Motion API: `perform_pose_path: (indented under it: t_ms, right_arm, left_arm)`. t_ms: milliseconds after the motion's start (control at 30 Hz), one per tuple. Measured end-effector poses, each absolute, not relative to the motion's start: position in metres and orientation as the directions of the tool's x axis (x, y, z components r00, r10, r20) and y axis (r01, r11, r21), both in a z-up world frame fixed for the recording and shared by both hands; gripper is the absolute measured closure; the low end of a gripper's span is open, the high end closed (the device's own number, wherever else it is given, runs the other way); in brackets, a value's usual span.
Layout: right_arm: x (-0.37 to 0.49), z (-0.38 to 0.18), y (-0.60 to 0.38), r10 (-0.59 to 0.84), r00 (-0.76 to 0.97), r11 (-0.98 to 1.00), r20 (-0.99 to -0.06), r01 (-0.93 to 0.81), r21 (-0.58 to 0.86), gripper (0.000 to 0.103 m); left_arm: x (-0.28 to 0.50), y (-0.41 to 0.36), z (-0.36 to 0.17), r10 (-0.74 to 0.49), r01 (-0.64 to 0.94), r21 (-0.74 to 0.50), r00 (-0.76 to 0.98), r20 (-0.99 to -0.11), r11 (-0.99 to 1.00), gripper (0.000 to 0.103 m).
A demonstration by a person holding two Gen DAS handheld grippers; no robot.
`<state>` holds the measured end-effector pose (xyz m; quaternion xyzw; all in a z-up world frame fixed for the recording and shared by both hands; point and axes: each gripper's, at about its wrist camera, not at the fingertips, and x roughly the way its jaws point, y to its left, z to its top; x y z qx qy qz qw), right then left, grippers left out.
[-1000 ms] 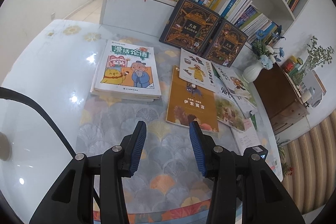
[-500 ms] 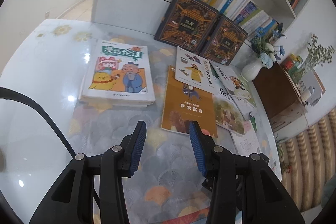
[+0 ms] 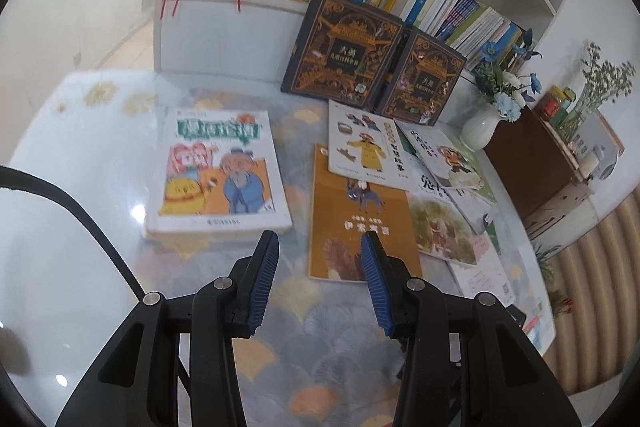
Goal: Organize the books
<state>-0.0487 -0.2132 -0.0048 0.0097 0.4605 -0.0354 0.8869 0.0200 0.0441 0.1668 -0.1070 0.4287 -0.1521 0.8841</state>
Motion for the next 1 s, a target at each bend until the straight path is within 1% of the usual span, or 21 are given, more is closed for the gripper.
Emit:
perform_pose_path:
  t_ms: [200, 300, 367, 500, 633, 700, 767, 900, 967, 1000]
  right_arm:
    - [-0.049, -0.005, -0.213, -0.054, 0.573, 0.997, -0.818, 0.072, -0.015, 0.0]
    - [-0.049, -0.005, -0.213, -0.054, 0.573, 0.997, -0.818, 0.072, -0.015, 0.0]
    - [-0.049, -0.005, -0.214, -0.054, 0.573, 0.997, -0.818, 0.071, -0.015, 0.0]
    - [-0.049, -0.005, -0.214, -0.055, 0.573, 0.997, -0.818, 0.077, -0.013, 0.0]
    - [-0.048, -0.004, -0.213, -0.048, 0.57, 0.997, -0.82, 0.077, -0.005, 0.0]
    - [-0.047, -0.001, -0.214, -0.024, 0.521, 0.997, -0.853, 0.076, 0.018, 0.0]
    - [-0.045, 0.002, -0.213, 0.018, 0.421, 1.0, -0.907, 0.009, 0.023, 0.0]
    - [-0.051, 0.004, -0.206, 0.024, 0.375, 0.996, -0.927, -0.085, -0.009, 0.0]
    - [-0.039, 0.005, -0.208, 0.043, 0.282, 0.996, -0.959, -0.085, 0.02, 0.0]
    - [-0.033, 0.007, -0.21, 0.033, 0.25, 0.997, -0.968, -0.072, 0.016, 0.002]
  left_arm:
    - [0.033, 0.055, 0.145, -0.394, 0.17, -0.36, 0.518, -0.759, 0.917, 0.063]
    - [0.055, 0.048, 0.143, -0.41, 0.208, -0.353, 0.5, -0.763, 0.912, 0.063]
    - [0.076, 0.032, 0.144, -0.431, 0.247, -0.354, 0.472, -0.769, 0.902, 0.063]
    - [0.1, 0.0, 0.127, -0.509, 0.27, -0.432, 0.414, -0.755, 0.861, 0.063]
    - [0.108, -0.024, 0.1, -0.519, 0.28, -0.441, 0.356, -0.777, 0.853, 0.063]
    - [0.112, -0.027, 0.089, -0.512, 0.276, -0.438, 0.332, -0.792, 0.856, 0.063]
    - [0.117, -0.024, 0.074, -0.501, 0.261, -0.435, 0.295, -0.814, 0.862, 0.063]
    - [0.12, -0.017, 0.051, -0.466, 0.247, -0.408, 0.256, -0.847, 0.879, 0.063]
    - [0.121, -0.015, 0.043, -0.449, 0.247, -0.392, 0.247, -0.859, 0.886, 0.063]
    - [0.121, -0.014, 0.04, -0.445, 0.251, -0.386, 0.246, -0.861, 0.888, 0.063]
